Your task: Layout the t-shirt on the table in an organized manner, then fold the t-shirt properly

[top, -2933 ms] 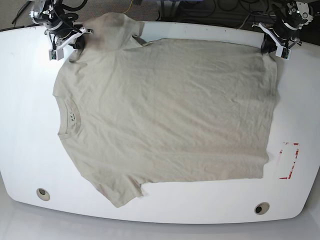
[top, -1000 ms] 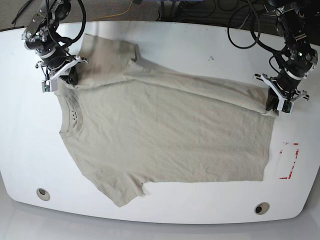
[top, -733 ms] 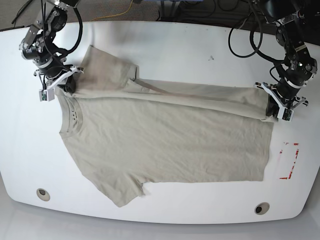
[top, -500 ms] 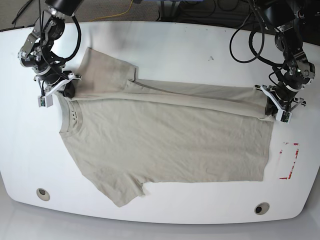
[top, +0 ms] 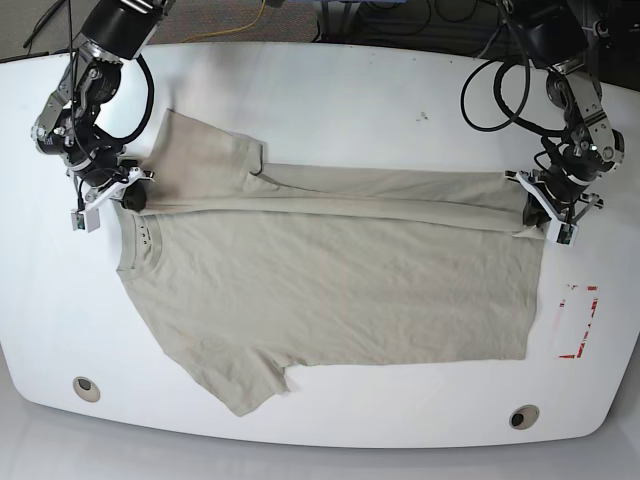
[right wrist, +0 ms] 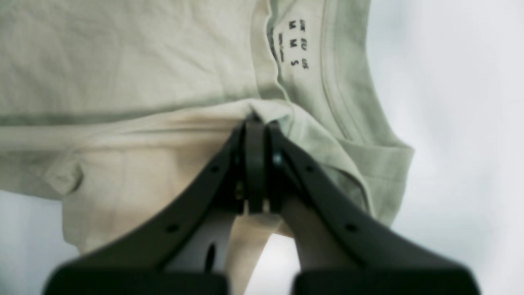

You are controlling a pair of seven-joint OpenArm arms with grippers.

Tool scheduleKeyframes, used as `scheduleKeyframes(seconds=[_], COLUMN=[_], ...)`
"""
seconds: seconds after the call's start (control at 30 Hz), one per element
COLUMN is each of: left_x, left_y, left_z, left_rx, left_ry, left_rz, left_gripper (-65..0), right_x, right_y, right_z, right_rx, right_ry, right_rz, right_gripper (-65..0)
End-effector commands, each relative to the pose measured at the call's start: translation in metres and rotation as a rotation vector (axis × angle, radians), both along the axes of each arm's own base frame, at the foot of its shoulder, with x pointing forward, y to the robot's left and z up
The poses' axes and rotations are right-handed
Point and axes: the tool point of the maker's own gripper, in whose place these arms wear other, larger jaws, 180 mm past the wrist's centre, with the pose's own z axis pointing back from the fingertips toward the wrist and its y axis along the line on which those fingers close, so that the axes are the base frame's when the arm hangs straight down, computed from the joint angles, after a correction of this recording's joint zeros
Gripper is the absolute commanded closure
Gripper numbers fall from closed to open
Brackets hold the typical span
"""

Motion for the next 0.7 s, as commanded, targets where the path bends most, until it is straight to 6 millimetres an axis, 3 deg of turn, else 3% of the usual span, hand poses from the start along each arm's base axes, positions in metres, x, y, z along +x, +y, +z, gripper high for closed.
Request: scheduleKeyframes(seconds=[0.0, 0.2, 0.3, 0.4, 0.53, 0.67], left_x=[0.011, 0.018, 0.017, 0.022, 0.025, 0.024], left_y=[0.008, -0.003, -0.005, -0.006, -0.004, 0.000], left_z=[0.015, 0.010, 0.006, 0.007, 0.009, 0.009], left_rx=[0.014, 0.032, 0.043, 0.050, 0.079, 0.115], left_ry=[-0.049, -0.025, -0.008, -0.010, -0.006, 0.001], left_rz=[0.004, -0.053, -0.067, -0.075, -0.079, -0.079], left_gripper=[0.0, 0.0, 0.0, -0.9, -13.9, -30.2], right_x=[0.012, 0.014, 0.016, 0.020, 0.020, 0.013], right_y=[-0.008, -0.008, -0.009, -0.009, -0.009, -0.009], right_z=[0.016, 0.017, 0.018, 0.023, 0.030, 0.040], right_rx=[-0.017, -0.015, -0.015, -0.016, -0.035, -0.079], right_ry=[-0.061, -0.065, -0.069, -0.082, -0.097, -0.117], right_rz=[-0.008, -0.012, -0.013, -0.014, -0.009, 0.007], right_gripper=[-0.5, -2.8, -11.1, -26.2, -42.6, -48.0])
